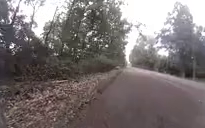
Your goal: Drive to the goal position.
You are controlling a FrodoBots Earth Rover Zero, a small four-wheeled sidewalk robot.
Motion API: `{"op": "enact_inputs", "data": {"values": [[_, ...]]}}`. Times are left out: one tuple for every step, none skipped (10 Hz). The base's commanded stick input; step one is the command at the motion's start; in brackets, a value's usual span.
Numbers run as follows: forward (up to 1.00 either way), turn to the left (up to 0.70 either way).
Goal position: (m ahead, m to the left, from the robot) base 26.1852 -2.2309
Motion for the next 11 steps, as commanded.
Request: {"op": "enact_inputs", "data": {"values": [[0.7, 0.0], [0.7, 0.0], [0.7, 0.0], [0.7, -0.09], [0.7, -0.32], [0.7, -0.32], [0.7, -0.32], [0.7, -0.32], [0.7, -0.32], [0.7, -0.32], [0.7, -0.32]]}}
